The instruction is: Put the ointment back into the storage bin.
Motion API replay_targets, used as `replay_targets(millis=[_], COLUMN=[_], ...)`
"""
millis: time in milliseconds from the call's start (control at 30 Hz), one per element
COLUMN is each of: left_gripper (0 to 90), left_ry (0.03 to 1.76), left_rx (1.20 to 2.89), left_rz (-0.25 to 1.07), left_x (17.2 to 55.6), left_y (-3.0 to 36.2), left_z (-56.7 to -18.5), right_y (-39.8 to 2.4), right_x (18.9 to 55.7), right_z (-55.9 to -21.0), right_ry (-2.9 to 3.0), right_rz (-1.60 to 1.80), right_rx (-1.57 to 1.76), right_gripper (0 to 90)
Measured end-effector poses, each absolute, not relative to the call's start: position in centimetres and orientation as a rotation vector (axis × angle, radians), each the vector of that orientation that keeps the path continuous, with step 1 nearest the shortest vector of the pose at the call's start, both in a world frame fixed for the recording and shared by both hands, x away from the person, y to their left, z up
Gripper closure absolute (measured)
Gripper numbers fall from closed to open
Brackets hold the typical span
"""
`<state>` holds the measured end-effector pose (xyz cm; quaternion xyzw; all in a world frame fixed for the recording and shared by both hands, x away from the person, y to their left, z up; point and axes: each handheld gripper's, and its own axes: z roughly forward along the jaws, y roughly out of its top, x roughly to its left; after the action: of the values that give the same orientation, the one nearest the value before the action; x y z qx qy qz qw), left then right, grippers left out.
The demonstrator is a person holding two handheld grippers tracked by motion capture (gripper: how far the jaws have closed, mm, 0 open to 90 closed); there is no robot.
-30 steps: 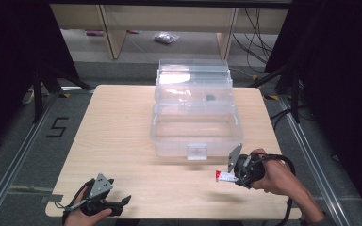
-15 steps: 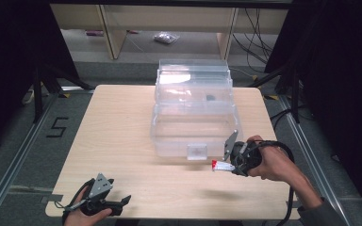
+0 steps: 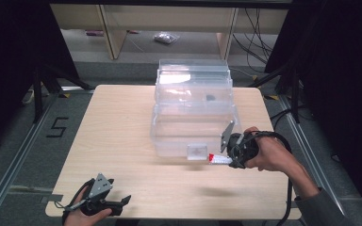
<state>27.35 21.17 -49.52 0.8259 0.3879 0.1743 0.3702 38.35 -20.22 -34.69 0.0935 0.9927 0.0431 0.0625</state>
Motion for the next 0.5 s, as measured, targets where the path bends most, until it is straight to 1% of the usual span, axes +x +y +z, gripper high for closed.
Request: replay_targets(millis=[33,167,400,500], left_gripper=[15.0,15.0,15.0,15.0], left_ry=[0.995,0.996,0.994,0.994], left_rx=[2.12,2.117,2.119,2.118], left_rz=[0.447,0.446,0.446,0.445], left_x=[27.4,27.4,27.4,27.3], left_y=[21.2,21.2,21.2,21.2], left_z=[-49.5,-49.5,-49.5,-49.5], right_y=[-20.1,-20.0,-19.6,-19.5], right_x=[38.3,39.0,40.2,41.5], right_z=[-34.6,-34.3,-33.4,-33.1], right_ry=[3.002,2.999,2.994,2.987], right_rz=[0.129,0.133,0.105,0.124], right_rx=[0.322,0.262,0.305,0.234], right_gripper=[70.6,70.5,70.6,70.5])
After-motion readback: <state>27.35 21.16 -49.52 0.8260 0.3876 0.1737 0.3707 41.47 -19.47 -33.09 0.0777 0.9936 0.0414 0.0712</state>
